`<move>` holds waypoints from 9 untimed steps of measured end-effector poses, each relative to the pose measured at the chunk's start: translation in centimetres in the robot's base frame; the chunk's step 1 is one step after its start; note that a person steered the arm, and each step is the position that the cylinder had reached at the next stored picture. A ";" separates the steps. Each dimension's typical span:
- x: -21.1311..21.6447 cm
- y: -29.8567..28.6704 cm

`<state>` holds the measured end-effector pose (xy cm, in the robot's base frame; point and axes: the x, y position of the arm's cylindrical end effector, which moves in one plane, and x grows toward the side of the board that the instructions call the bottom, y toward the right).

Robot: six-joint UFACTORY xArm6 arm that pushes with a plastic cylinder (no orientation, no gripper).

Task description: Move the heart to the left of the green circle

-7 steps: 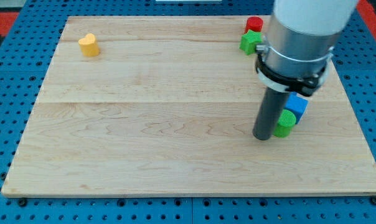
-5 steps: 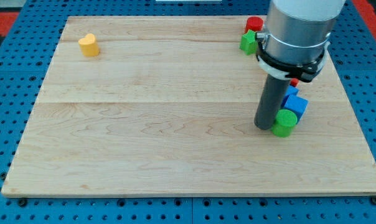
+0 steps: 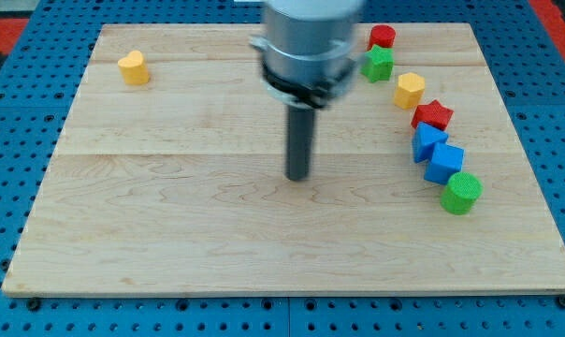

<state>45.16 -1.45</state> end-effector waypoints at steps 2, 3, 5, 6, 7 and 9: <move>-17.4 -8.0; -24.0 -16.7; -22.3 -26.3; -19.5 -24.5; -16.3 -22.1; -14.8 -14.3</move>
<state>30.39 -15.70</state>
